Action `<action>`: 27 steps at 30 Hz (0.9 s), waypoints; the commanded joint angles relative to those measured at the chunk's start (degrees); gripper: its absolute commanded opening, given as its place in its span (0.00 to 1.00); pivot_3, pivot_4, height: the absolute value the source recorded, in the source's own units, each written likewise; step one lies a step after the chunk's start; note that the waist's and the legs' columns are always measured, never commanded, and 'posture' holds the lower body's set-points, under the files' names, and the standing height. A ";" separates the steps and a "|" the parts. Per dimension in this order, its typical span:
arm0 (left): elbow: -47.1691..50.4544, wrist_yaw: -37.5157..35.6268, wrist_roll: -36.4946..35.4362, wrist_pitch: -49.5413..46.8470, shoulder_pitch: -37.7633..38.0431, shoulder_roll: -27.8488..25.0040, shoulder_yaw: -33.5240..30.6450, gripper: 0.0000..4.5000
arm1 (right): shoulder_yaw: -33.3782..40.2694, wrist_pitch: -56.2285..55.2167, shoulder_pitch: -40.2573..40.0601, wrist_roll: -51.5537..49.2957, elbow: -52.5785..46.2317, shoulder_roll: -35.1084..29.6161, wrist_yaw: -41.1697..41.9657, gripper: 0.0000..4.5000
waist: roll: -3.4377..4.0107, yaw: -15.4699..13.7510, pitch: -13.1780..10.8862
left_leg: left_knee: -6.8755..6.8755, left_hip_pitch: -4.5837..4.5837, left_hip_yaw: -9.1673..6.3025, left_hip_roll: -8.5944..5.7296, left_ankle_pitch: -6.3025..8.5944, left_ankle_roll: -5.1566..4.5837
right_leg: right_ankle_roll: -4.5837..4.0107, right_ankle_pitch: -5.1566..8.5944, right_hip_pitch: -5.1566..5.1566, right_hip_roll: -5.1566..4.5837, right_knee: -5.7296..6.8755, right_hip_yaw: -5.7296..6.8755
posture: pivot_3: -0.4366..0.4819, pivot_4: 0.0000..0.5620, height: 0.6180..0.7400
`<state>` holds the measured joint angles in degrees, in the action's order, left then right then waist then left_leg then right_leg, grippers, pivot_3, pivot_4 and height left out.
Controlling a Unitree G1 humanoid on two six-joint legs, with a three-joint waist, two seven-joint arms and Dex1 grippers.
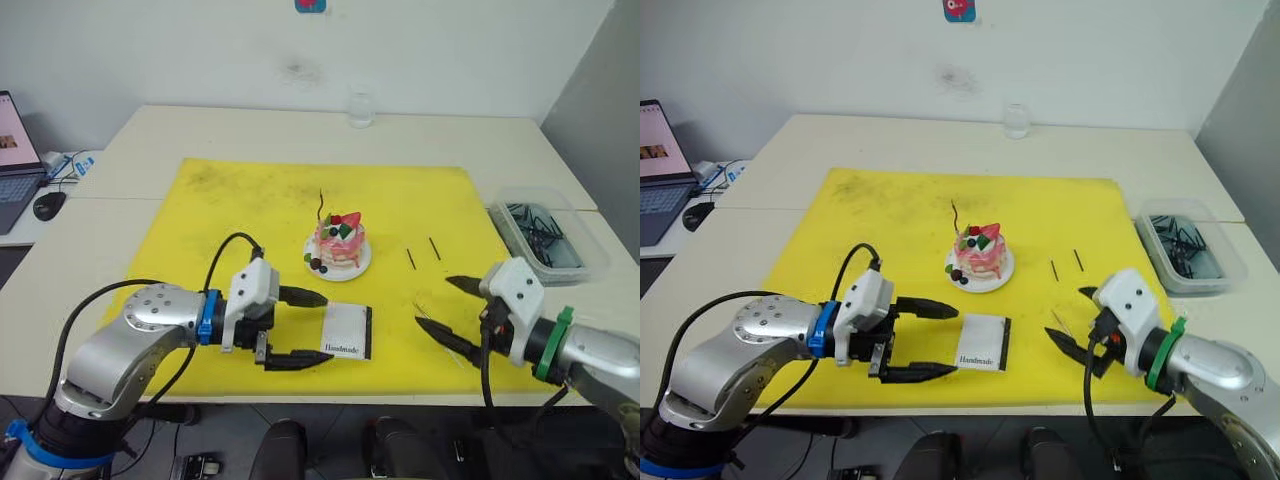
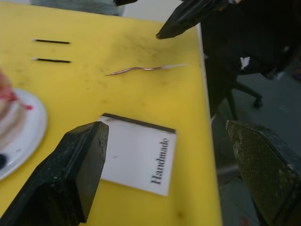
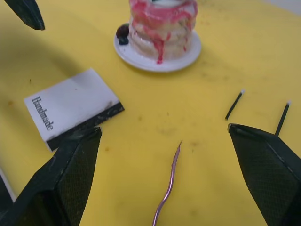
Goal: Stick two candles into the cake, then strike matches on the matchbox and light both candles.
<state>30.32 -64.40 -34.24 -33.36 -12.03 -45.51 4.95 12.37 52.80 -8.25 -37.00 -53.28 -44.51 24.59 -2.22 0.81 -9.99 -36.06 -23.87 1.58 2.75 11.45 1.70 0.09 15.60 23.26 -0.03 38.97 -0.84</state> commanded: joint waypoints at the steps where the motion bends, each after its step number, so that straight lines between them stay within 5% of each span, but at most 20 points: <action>1: 2.75 -0.50 -1.05 1.22 -0.46 0.82 0.85 0.99 | 1.40 -2.08 -5.93 3.02 -3.43 2.37 -2.91 1.00 | 0.00 0.00 0.00 | 0.00 -0.01 0.00 -0.01 0.00 0.00 | 0.00 0.00 -0.01 0.00 -0.02 0.00 | 0.48 0.27 1.00; 8: -0.84 -1.21 1.77 4.81 -1.41 2.59 3.59 0.99 | -1.15 -7.97 -16.42 8.90 -1.19 6.31 -2.96 1.00 | 0.01 0.13 0.00 | -0.02 0.01 0.02 -0.03 0.00 0.00 | -0.03 0.03 -0.01 -0.01 -0.04 -0.04 | 0.48 0.27 1.00; 16: -2.14 -1.04 3.74 7.03 -1.36 4.10 4.88 0.99 | -7.20 -13.01 -16.89 16.88 2.87 7.97 -4.54 1.00 | 0.00 0.18 0.00 | -0.02 0.03 0.01 -0.03 0.00 0.00 | -0.29 0.18 -0.02 -0.02 -0.05 -0.03 | 0.48 0.27 1.00; 19: -1.82 -0.66 4.28 7.30 -1.06 4.50 4.96 1.00 | -8.73 -12.00 -16.37 18.58 4.13 8.89 -5.47 0.88 | 0.00 0.18 0.00 | 0.00 0.01 0.01 -0.03 0.00 0.00 | -0.26 0.16 -0.02 -0.02 -0.06 -0.03 | 0.48 0.27 1.00; 27: -0.53 0.41 4.16 7.09 0.07 4.14 4.44 1.00 | -9.26 -9.50 -15.32 18.14 3.01 9.00 -4.61 0.25 | 0.00 0.17 0.00 | -0.03 0.02 0.02 -0.04 0.00 0.00 | -0.27 0.17 -0.04 -0.05 -0.06 -0.04 | 0.48 0.27 1.00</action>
<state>27.49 -64.29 -29.99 -26.96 -11.74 -41.25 9.79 2.11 42.57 -23.73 -19.12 -49.06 -35.35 19.98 -2.22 0.97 -9.99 -36.09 -23.85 1.60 2.70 11.45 1.70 -0.18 15.77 23.22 -0.08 38.92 -0.89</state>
